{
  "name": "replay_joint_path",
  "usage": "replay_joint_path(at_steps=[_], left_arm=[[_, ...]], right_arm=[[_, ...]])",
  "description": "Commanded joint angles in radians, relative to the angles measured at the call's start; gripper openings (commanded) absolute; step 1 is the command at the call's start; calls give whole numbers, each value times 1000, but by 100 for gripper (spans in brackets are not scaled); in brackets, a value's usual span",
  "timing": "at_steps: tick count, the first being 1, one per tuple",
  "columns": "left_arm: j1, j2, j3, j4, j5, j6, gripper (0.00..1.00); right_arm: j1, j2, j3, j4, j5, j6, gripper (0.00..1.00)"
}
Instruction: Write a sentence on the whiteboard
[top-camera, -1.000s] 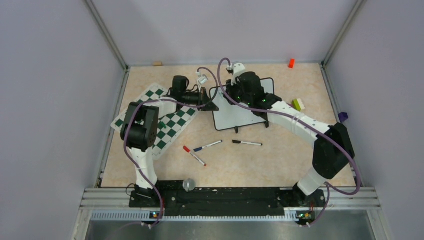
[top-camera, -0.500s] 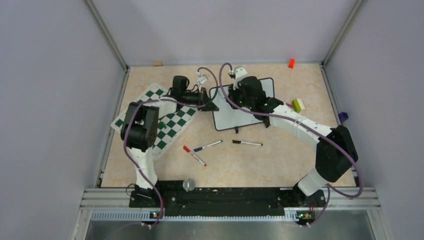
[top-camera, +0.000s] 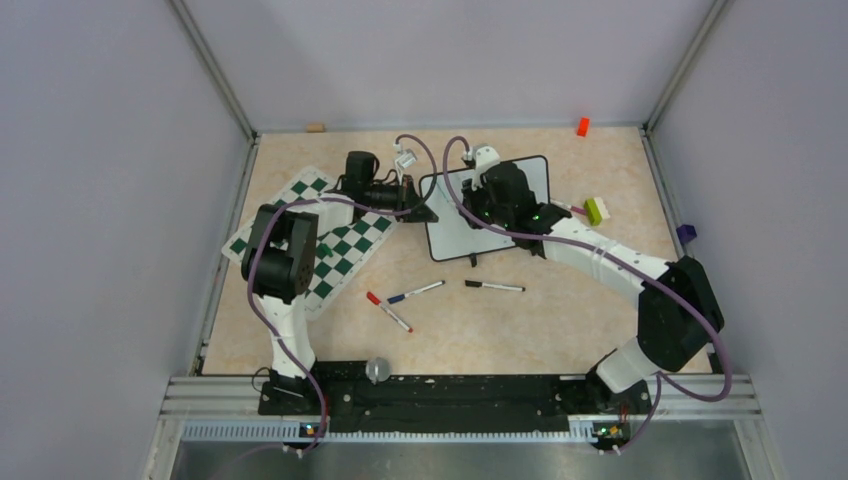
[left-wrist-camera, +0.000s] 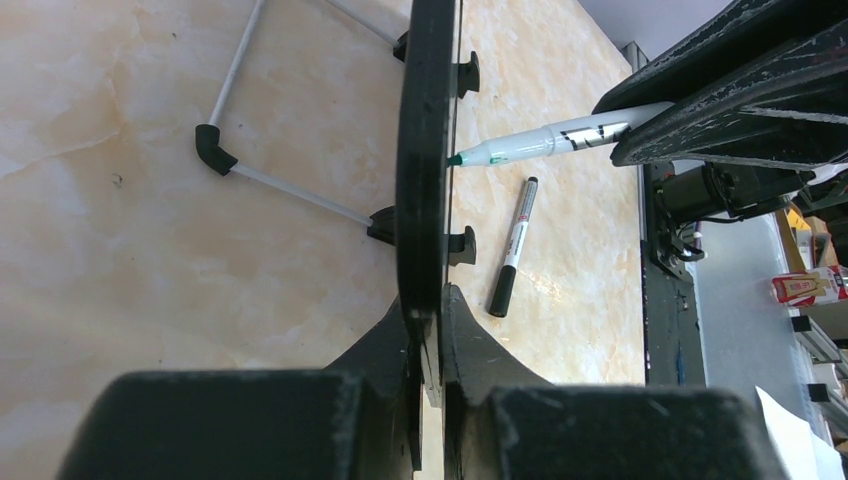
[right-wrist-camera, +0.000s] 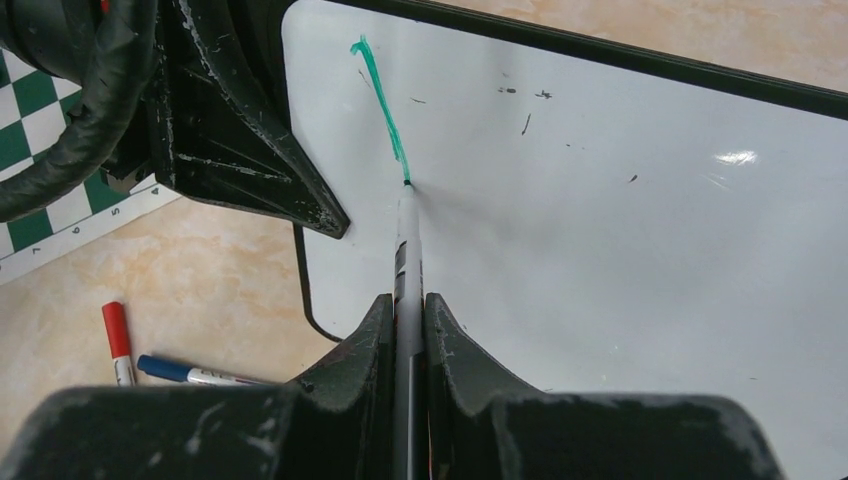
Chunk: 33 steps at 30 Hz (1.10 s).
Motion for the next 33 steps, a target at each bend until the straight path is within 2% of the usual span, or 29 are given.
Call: replay_joint_path(at_steps=[1, 13, 26, 33], left_arm=[[-46, 6, -22, -116, -6, 88, 0], [-46, 5, -21, -119, -8, 92, 0], [-47, 5, -20, -122, -9, 93, 0], [-48, 4, -20, -121, -11, 93, 0]], right_arm=[[7, -43, 43, 17, -14, 12, 0], [6, -1, 136, 11, -36, 4, 0], [6, 46, 150, -1, -27, -3, 0], [6, 49, 150, -31, 84, 6, 0]])
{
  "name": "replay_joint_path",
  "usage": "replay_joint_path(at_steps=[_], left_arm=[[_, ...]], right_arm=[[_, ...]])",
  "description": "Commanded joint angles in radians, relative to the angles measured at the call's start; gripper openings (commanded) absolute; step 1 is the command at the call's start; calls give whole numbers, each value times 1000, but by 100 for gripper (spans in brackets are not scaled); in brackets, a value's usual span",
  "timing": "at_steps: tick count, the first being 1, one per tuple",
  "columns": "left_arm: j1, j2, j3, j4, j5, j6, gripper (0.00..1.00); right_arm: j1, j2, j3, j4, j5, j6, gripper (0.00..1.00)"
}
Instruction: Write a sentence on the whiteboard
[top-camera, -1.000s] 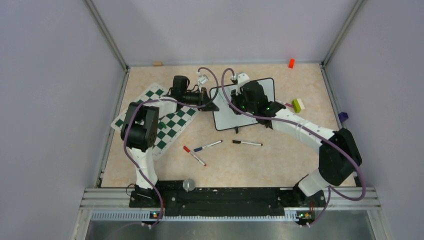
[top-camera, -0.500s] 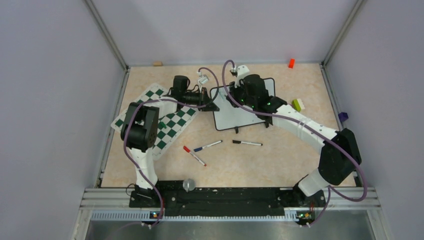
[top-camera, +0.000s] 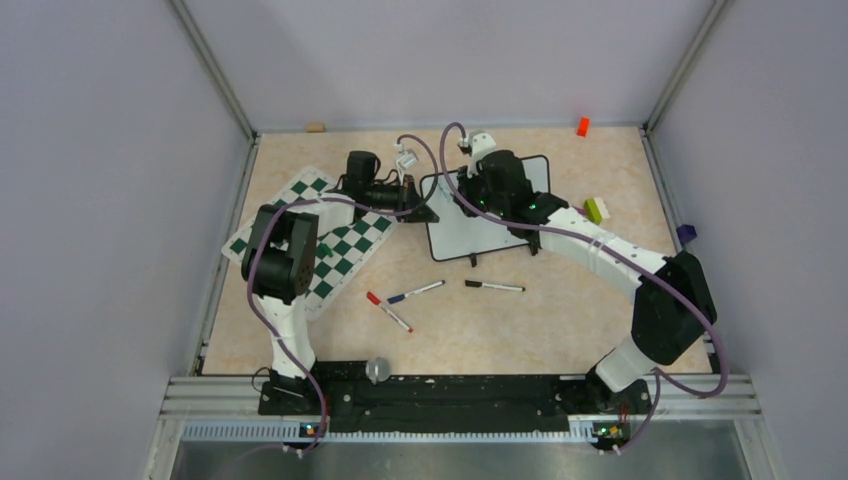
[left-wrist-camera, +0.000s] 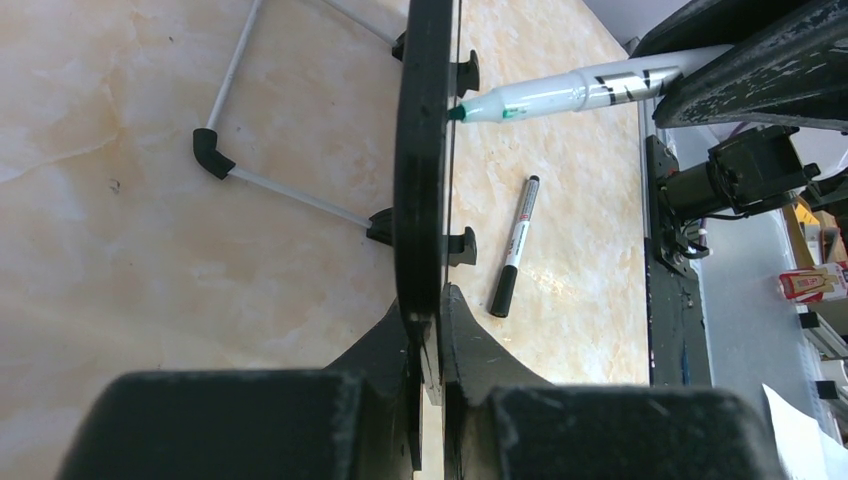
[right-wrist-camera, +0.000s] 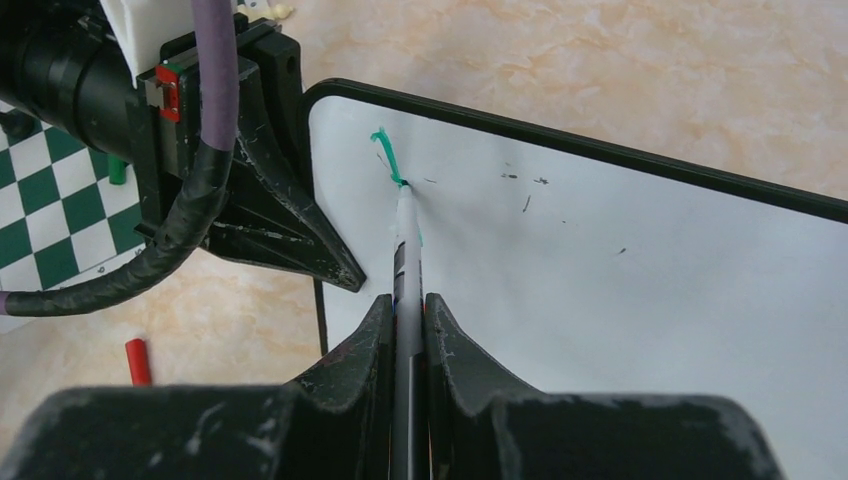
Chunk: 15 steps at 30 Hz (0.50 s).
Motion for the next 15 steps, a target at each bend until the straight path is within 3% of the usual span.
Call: replay_joint_path(at_steps=[1, 15], left_arm=[[-42, 9, -22, -114, -8, 75, 0], [-42, 8, -22, -115, -7, 76, 0]], right_arm=[[6, 5, 44, -7, 108, 5, 0], [1, -36, 24, 0, 196, 8, 0]])
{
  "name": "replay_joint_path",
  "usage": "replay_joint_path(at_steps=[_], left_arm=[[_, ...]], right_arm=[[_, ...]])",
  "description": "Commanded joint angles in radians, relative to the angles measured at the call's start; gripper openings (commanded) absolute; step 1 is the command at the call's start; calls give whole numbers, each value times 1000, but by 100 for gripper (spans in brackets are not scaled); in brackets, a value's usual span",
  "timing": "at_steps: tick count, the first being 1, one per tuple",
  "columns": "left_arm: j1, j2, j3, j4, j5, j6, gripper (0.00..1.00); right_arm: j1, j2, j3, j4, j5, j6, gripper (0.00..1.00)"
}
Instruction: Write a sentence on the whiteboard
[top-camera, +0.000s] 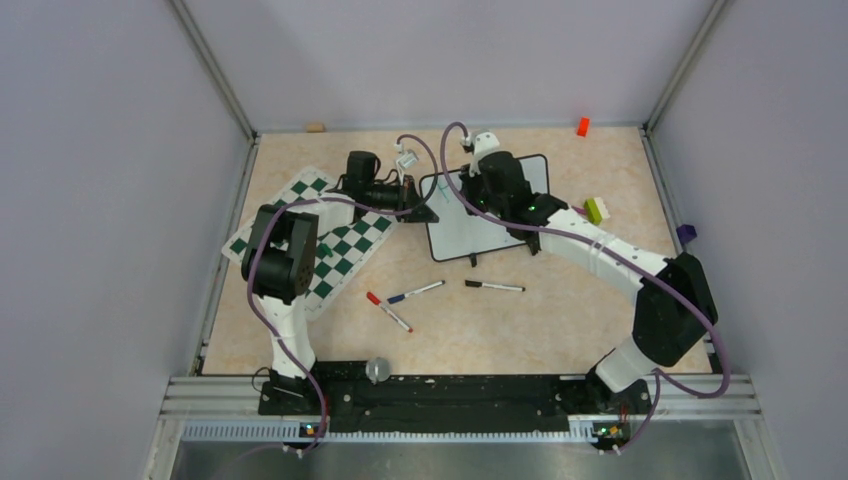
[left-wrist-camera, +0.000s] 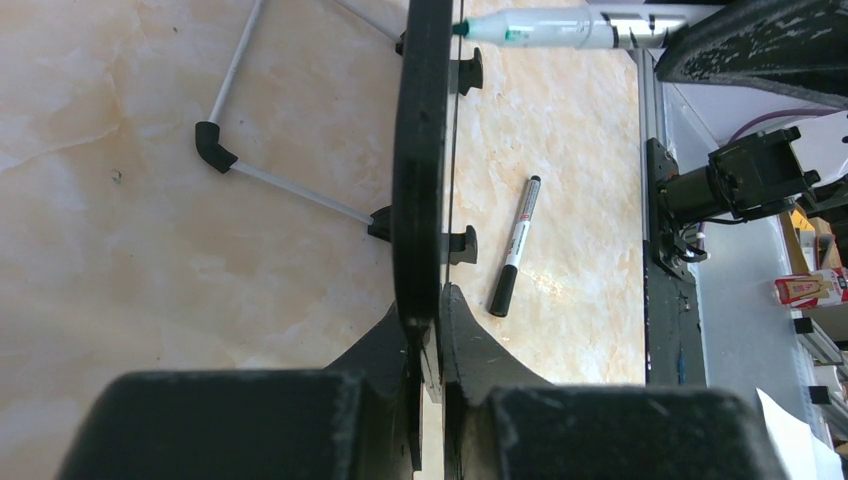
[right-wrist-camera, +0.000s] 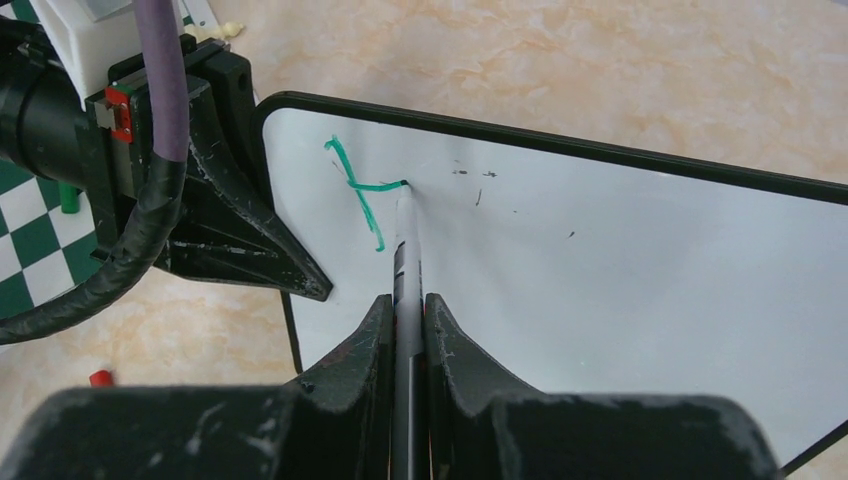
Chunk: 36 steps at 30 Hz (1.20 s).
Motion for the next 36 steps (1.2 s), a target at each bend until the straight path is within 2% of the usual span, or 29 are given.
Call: replay_joint_path(at_steps=[1, 15, 36], left_arm=[[-42, 8, -25, -99, 5, 86, 0], [-41, 9, -23, -100, 2, 86, 0], [-46, 4, -24, -106, -6, 95, 0]], right_arm=[[-8, -32, 23, 9, 80, -1, 0], [-10, -90, 32, 29, -18, -9, 0], [-13, 5, 82, 39, -7, -24, 0]])
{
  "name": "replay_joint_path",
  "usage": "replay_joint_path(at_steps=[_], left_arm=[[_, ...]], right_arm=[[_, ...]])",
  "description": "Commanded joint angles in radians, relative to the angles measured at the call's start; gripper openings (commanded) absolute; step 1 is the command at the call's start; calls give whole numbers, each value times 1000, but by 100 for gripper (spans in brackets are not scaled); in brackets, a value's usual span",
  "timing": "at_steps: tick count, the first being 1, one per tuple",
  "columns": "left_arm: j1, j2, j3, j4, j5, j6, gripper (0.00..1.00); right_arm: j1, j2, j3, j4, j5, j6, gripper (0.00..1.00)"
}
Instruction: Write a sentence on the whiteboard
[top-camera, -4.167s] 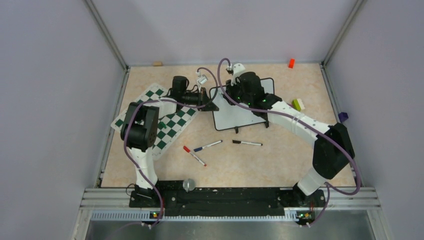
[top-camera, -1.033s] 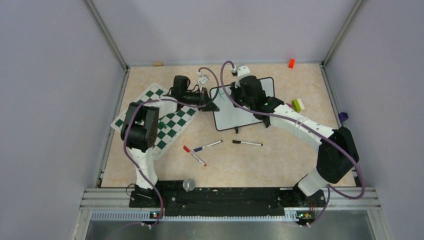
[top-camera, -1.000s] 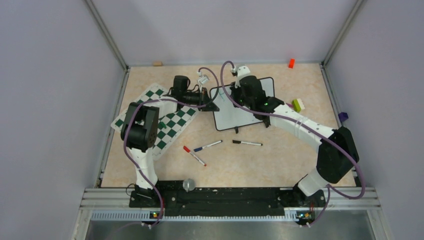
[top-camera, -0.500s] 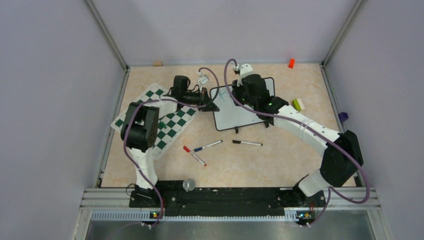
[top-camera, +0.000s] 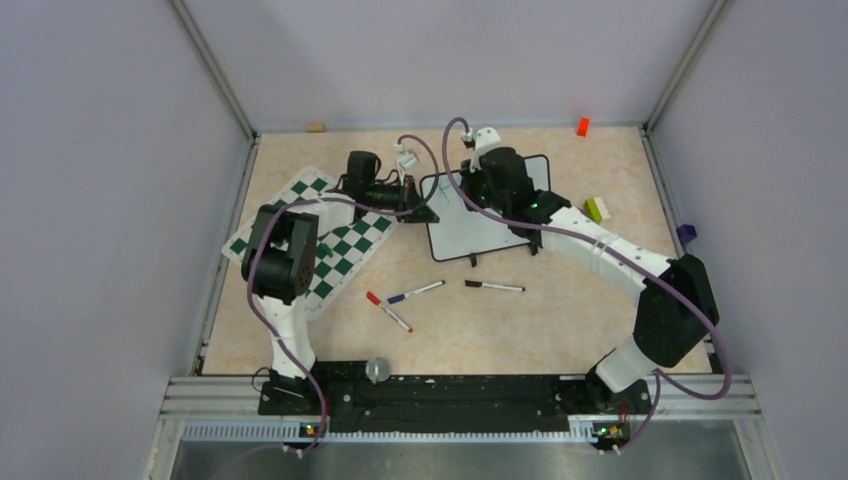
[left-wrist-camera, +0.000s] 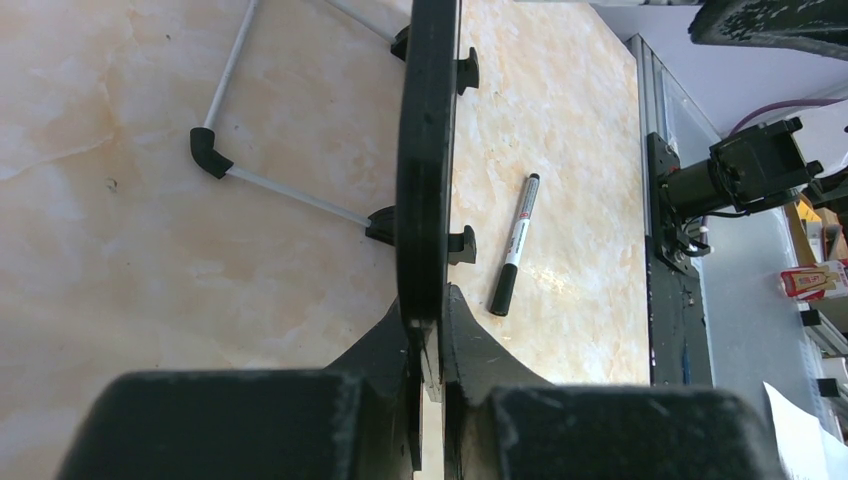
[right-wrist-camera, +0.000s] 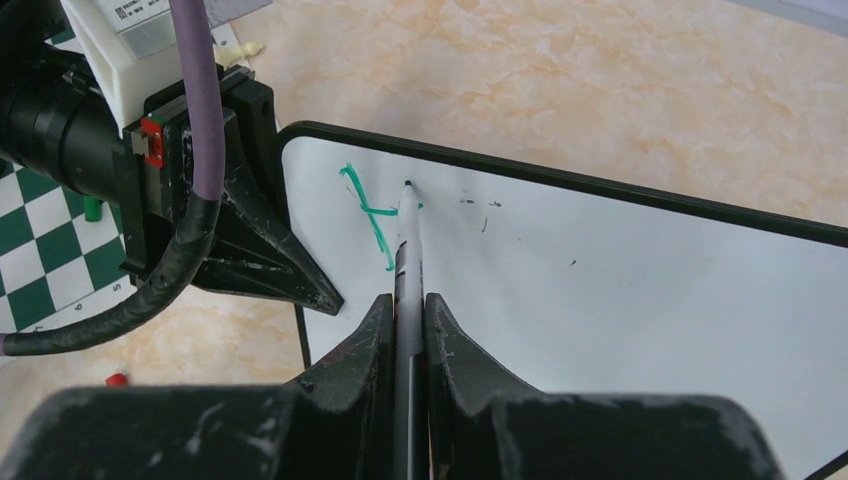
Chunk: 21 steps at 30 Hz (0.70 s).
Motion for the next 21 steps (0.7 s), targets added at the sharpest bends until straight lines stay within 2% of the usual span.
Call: replay_joint_path(at_steps=[1, 21], left_arm=[[-44, 6, -25, -108, -14, 77, 0], [-44, 9, -22, -113, -13, 77, 0]], right_arm=[[-7, 26, 67, 34, 16, -13, 0], [-7, -73, -118, 43, 38, 10, 0]])
